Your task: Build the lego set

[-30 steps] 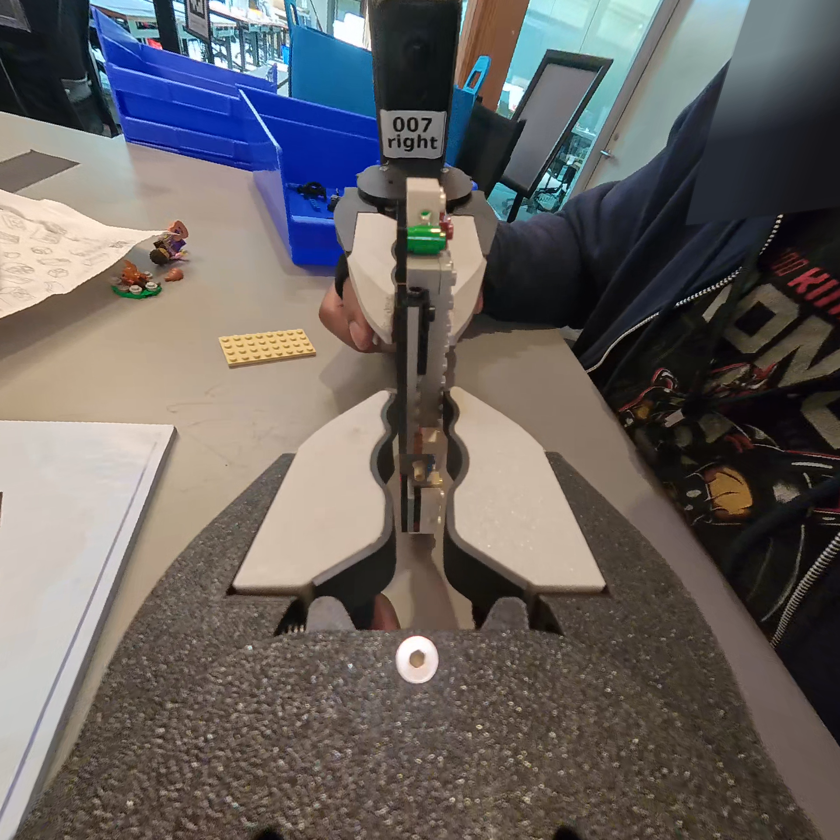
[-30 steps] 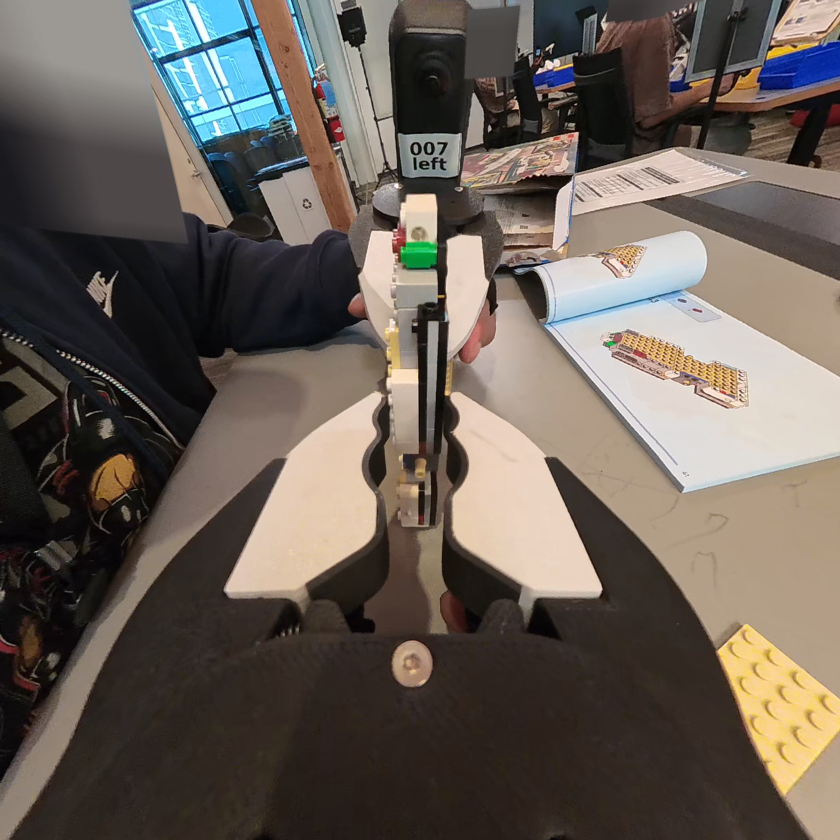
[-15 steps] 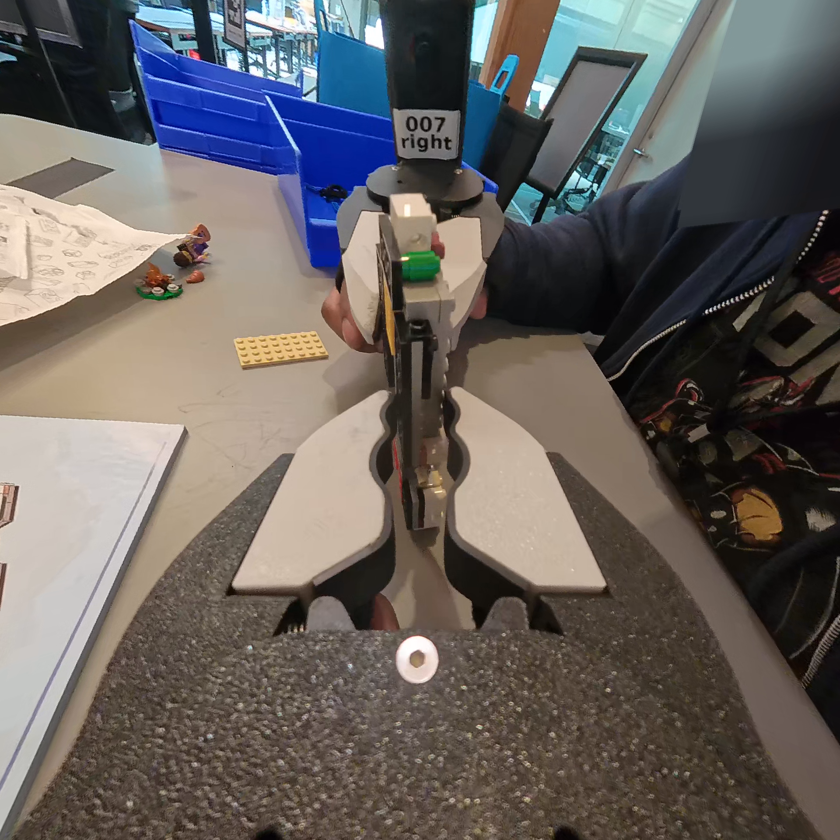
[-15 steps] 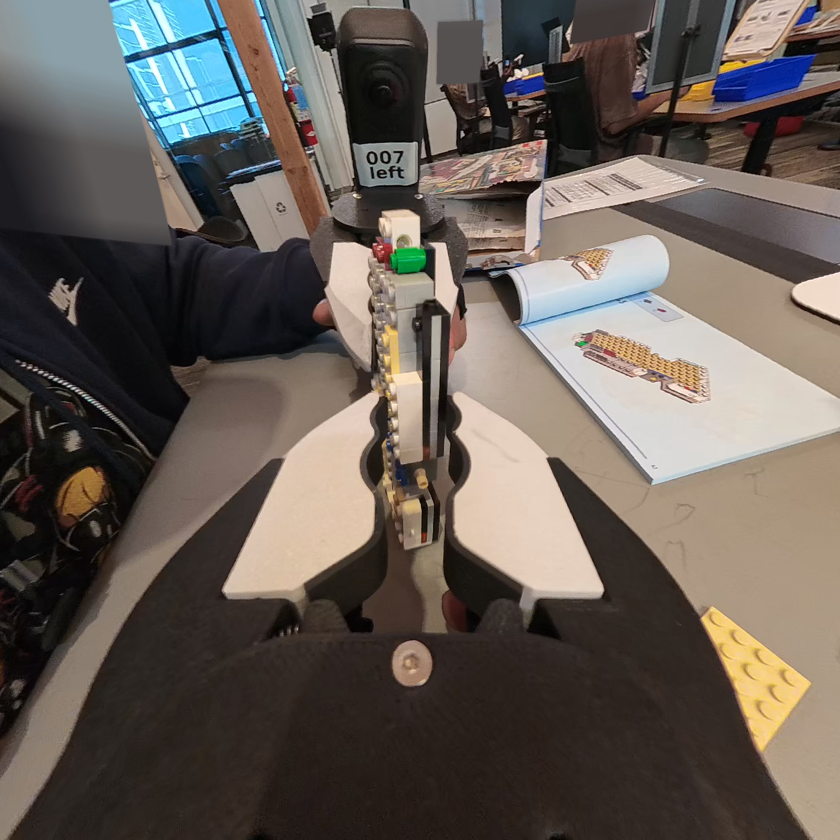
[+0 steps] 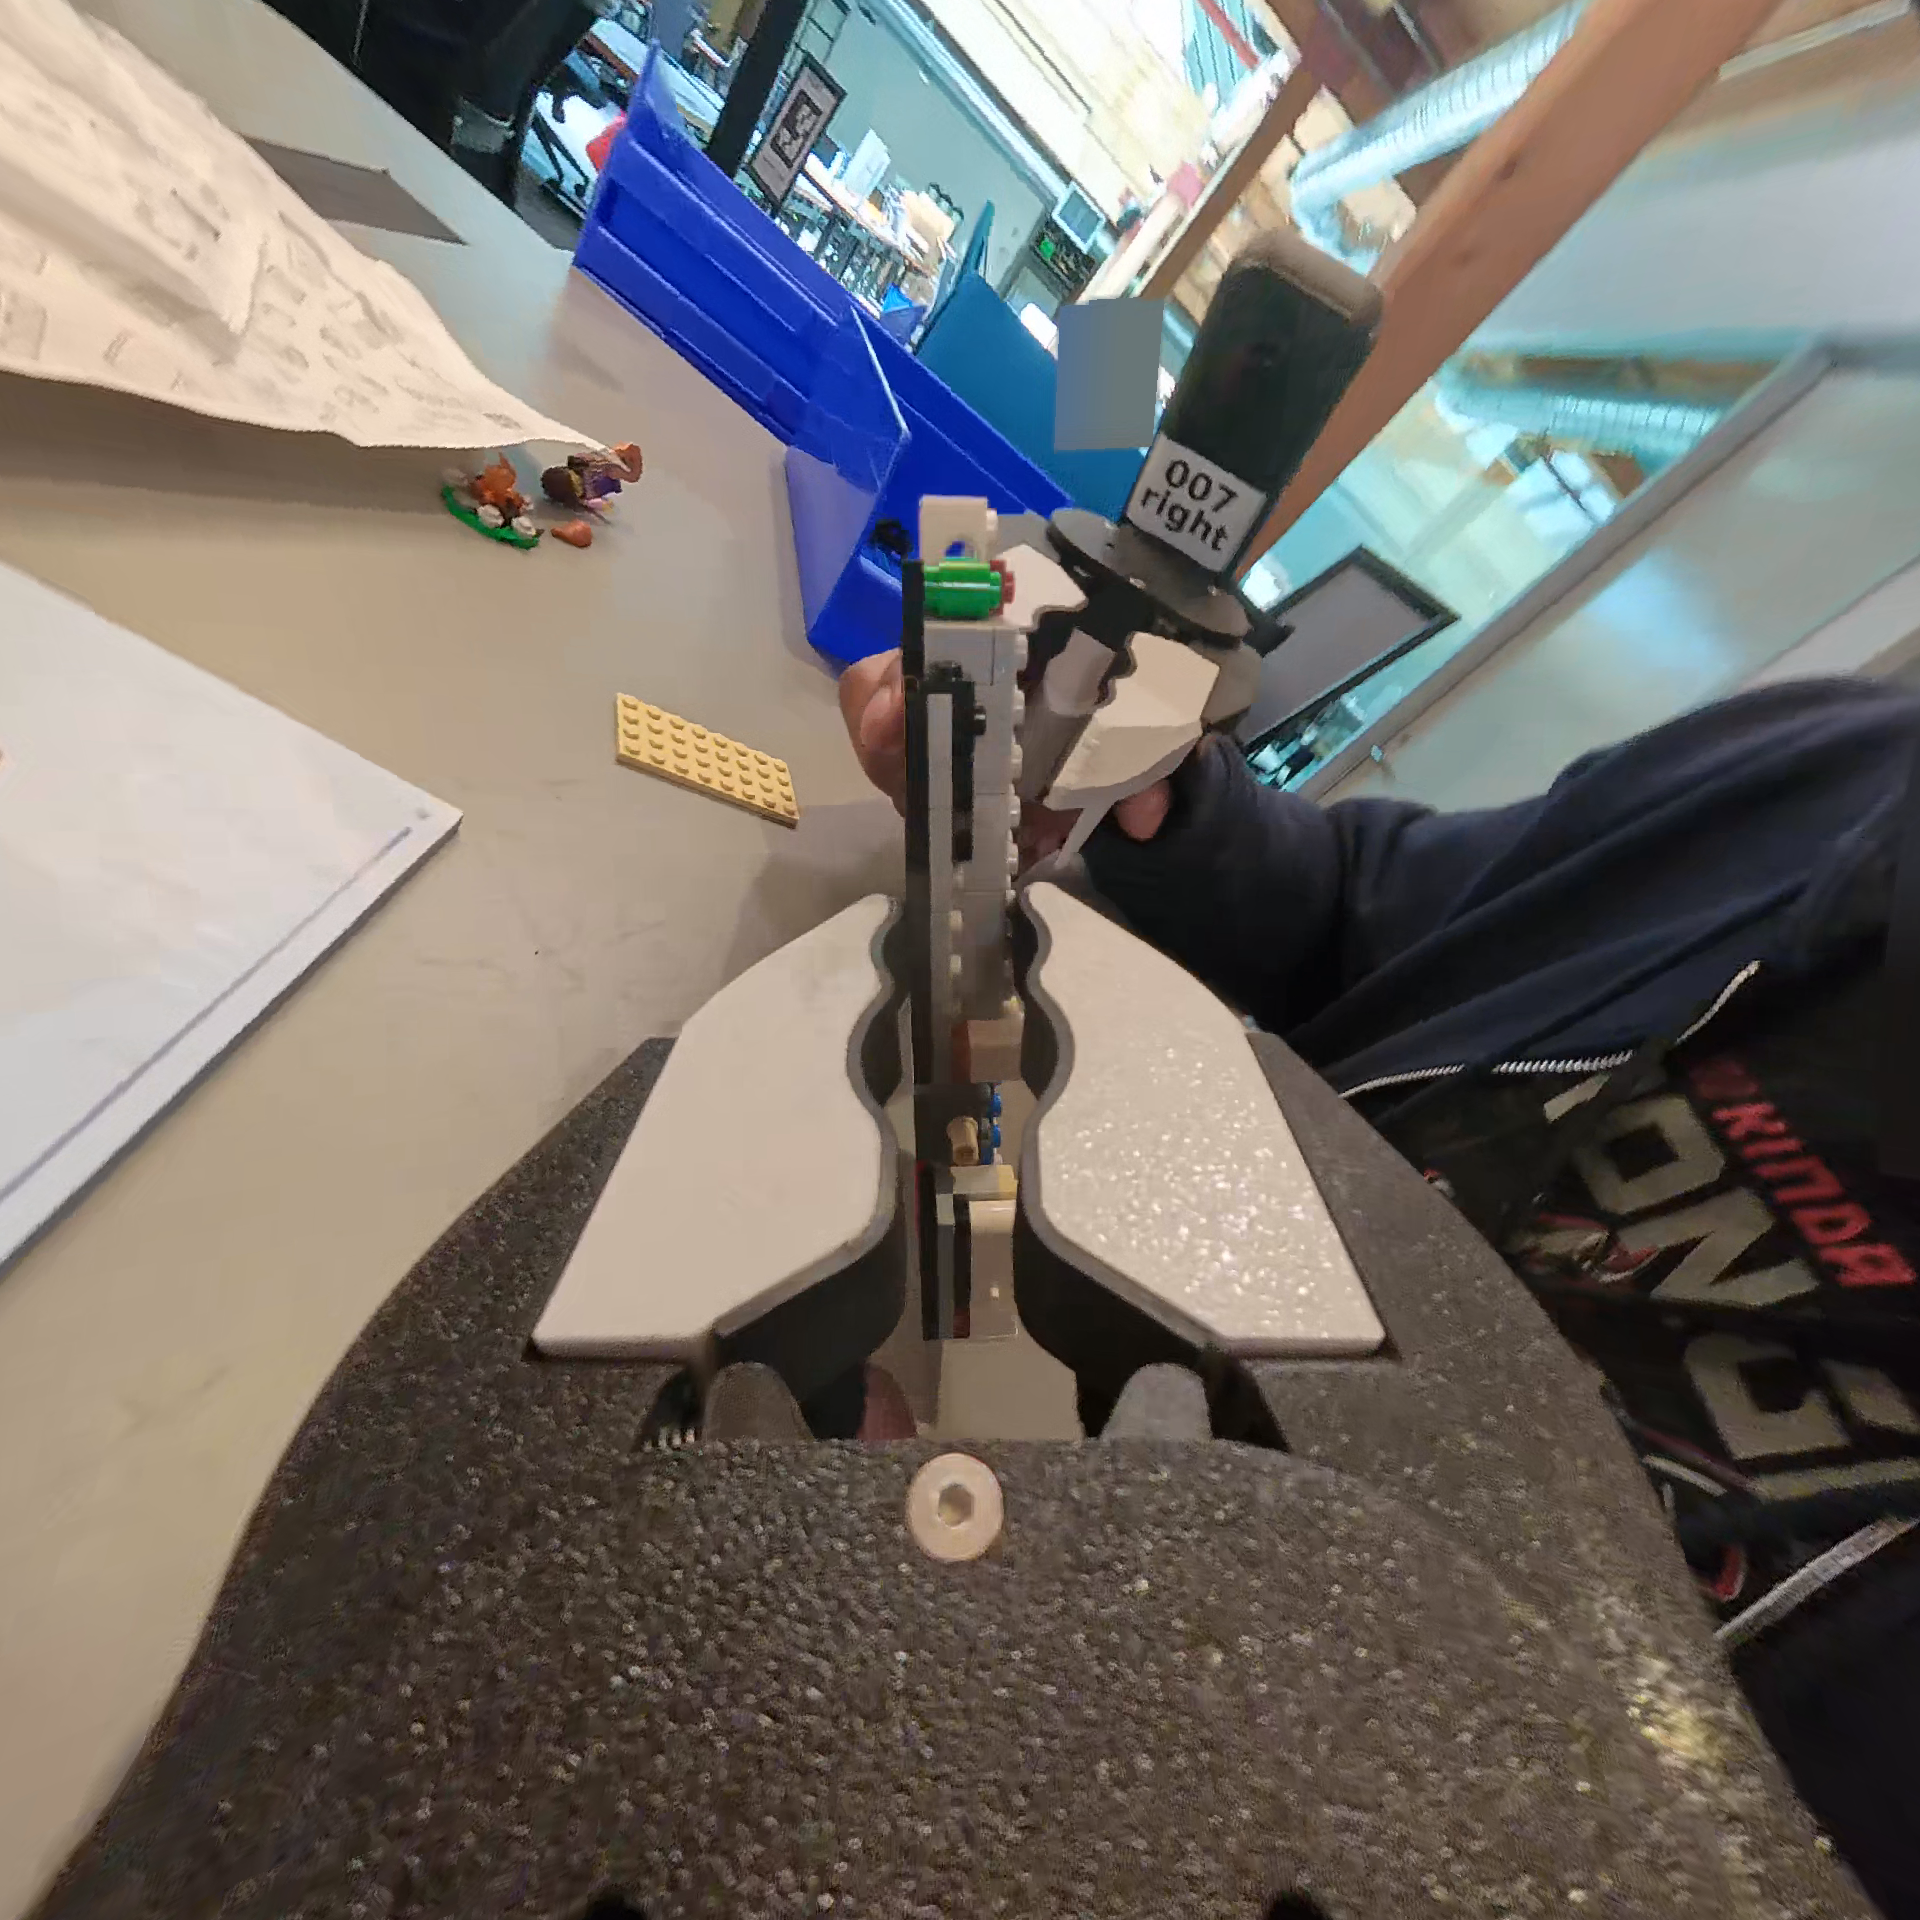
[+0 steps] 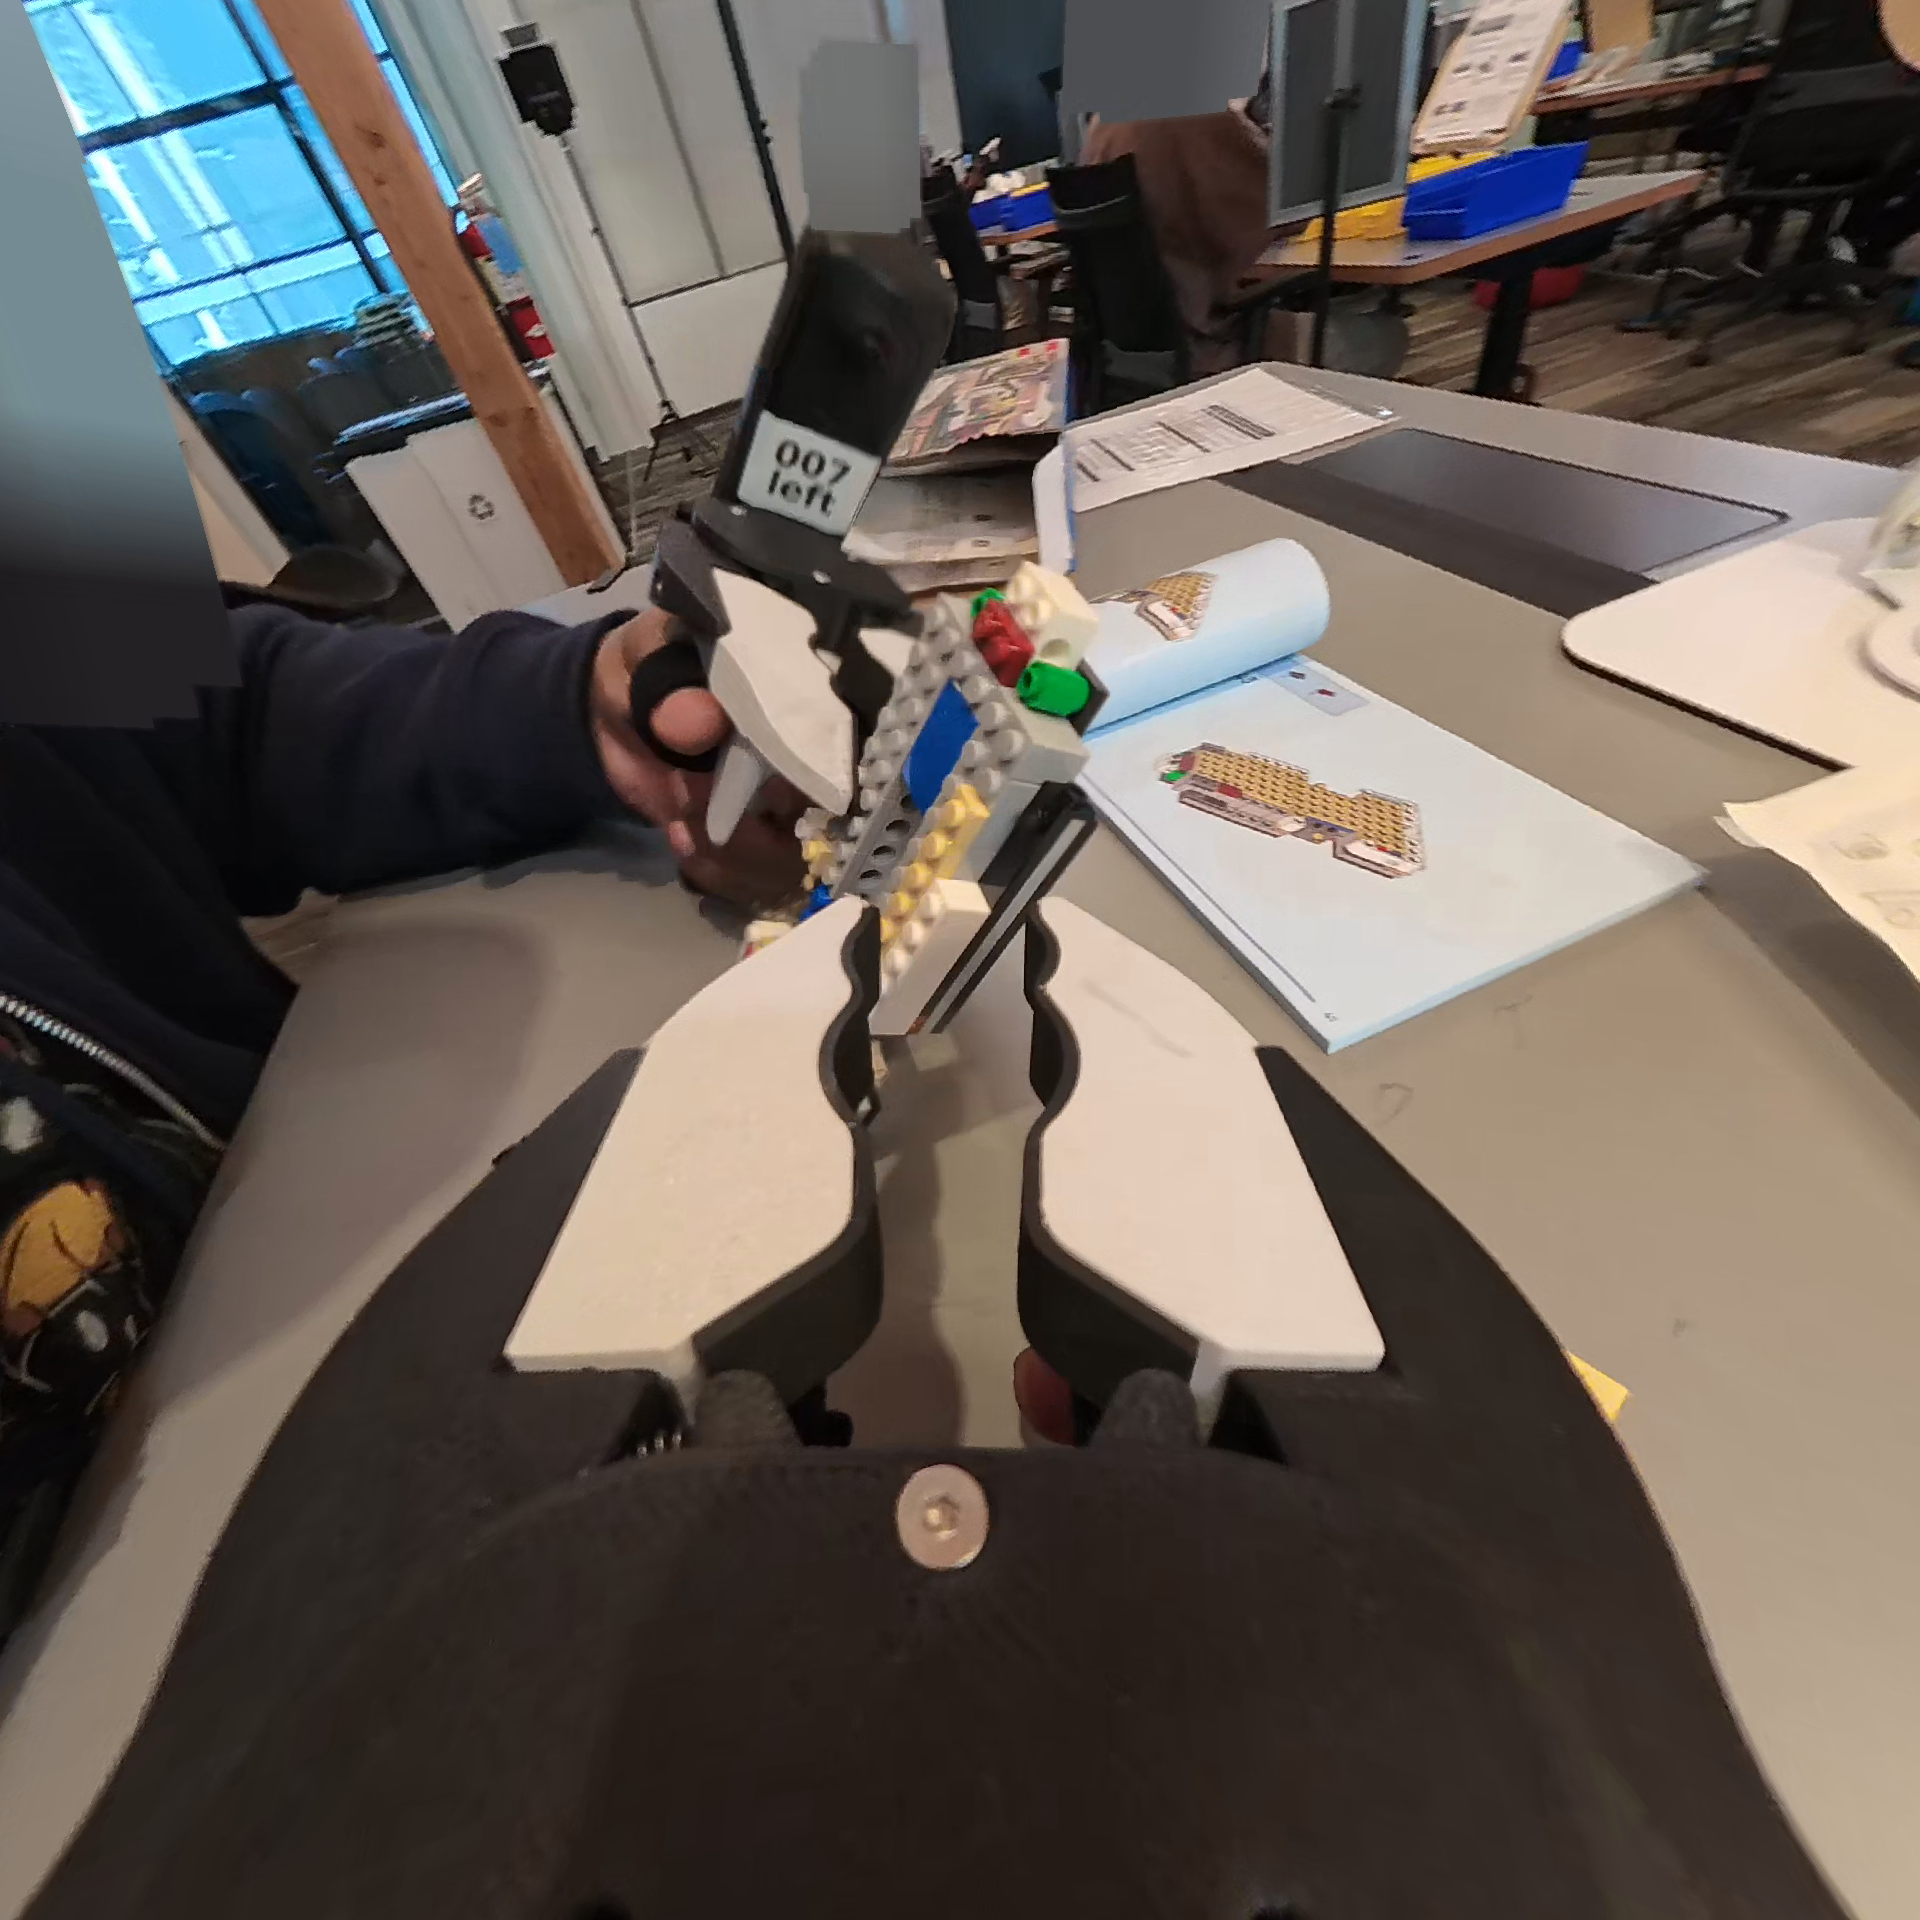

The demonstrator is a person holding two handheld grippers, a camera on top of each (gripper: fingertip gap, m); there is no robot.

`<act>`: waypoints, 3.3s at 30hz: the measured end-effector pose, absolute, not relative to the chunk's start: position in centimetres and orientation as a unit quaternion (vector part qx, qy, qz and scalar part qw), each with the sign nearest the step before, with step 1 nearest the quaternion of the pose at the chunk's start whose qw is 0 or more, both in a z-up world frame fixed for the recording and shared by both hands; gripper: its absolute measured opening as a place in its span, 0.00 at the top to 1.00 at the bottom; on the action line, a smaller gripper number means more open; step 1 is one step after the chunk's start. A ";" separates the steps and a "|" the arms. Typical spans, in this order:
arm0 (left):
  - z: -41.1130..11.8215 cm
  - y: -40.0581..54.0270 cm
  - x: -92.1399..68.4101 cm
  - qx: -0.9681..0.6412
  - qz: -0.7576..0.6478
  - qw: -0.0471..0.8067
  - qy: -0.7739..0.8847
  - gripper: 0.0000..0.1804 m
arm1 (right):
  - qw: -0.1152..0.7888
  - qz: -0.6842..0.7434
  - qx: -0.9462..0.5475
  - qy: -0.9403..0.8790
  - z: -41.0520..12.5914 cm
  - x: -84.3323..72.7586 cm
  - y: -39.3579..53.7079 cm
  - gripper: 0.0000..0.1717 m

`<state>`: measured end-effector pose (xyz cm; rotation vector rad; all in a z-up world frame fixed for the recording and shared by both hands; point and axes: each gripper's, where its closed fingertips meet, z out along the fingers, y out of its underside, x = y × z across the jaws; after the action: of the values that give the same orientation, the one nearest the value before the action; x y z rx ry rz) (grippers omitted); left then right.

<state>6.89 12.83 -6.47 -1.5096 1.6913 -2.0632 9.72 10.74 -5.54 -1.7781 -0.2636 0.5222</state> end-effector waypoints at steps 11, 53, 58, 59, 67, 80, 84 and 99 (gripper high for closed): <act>-4.7 16.6 8.0 -0.567 -0.766 -0.038 0.300 0.90 | 0.576 0.168 -0.784 -0.155 -6.8 9.1 10.8 0.78; -4.3 17.7 7.8 -0.580 -0.796 -0.032 0.173 0.81 | 0.545 -0.503 -0.543 -0.395 -6.2 7.7 13.6 0.88; -4.5 18.0 7.8 -0.599 -0.777 0.004 0.194 0.73 | 0.529 -0.510 -0.554 -0.391 -6.5 8.2 13.7 0.88; -4.7 17.7 7.8 -0.603 -0.770 0.005 0.206 0.72 | 0.523 -0.514 -0.557 -0.390 -6.6 8.4 13.8 0.88; -6.8 13.6 8.2 -0.620 -0.731 -0.033 0.284 0.76 | 0.513 -0.520 -0.543 -0.414 -7.1 7.1 13.9 0.87; -7.9 14.8 8.1 -0.640 -0.722 -0.043 0.261 0.88 | 0.510 -0.509 -0.550 -0.423 -7.3 6.8 13.8 0.84; -7.7 15.9 7.9 -0.643 -0.716 -0.013 0.273 0.87 | 0.520 -0.478 -0.571 -0.418 -7.1 7.0 13.3 0.80; -7.5 17.0 7.7 -0.637 -0.724 0.002 0.265 0.88 | 0.463 0.091 -0.766 -0.437 -12.2 -3.5 7.0 0.84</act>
<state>7.68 17.03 -7.50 -1.9987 0.8310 -2.2715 -3.49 6.97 -12.20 -1.8831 -1.0740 0.2248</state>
